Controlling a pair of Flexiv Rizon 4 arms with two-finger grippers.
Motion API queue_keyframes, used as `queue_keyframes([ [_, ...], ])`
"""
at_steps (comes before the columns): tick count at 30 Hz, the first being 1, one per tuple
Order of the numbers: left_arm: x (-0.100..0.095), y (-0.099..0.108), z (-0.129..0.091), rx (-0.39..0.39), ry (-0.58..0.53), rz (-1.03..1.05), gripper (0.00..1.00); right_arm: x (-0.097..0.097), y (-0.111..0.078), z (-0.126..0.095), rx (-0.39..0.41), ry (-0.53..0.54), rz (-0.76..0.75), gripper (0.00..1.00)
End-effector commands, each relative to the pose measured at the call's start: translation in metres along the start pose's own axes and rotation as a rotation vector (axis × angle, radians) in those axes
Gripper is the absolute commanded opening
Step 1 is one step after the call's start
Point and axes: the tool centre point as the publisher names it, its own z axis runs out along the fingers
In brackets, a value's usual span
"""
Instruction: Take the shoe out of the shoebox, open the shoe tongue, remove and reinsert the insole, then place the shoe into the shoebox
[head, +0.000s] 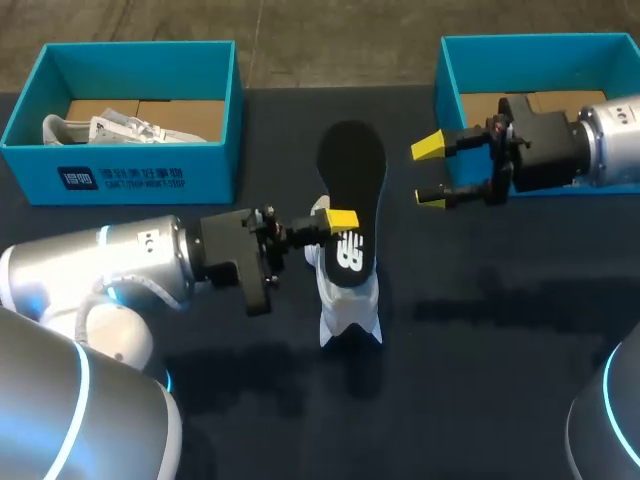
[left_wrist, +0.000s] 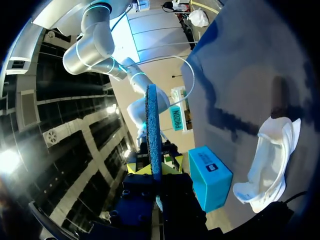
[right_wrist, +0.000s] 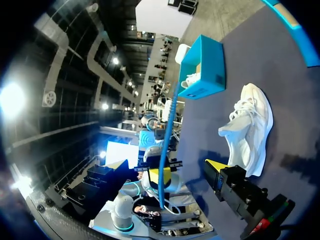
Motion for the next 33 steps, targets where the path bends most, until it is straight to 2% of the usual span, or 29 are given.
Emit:
queue_keyframes([
  [1, 0.002, -0.005, 0.007, -0.018, 0.014, -0.007, 0.00, -0.002, 0.002, 0.010, -0.006, 0.003, 0.020, 1.00],
  [15, 0.010, -0.009, 0.028, 0.015, 0.031, -0.026, 0.00, -0.010, 0.001, 0.031, -0.013, 0.034, 0.054, 0.99],
  [20, 0.012, -0.009, 0.033, 0.016, 0.034, -0.029, 0.00, -0.012, 0.001, 0.034, -0.020, 0.040, 0.059, 0.50],
  [29, 0.014, -0.011, 0.034, 0.020, 0.035, -0.038, 0.00, -0.018, 0.001, 0.034, -0.032, 0.040, 0.073, 0.35],
  [33, 0.015, -0.012, 0.034, 0.022, 0.039, -0.044, 0.00, -0.018, 0.002, 0.035, -0.037, 0.038, 0.075, 0.03],
])
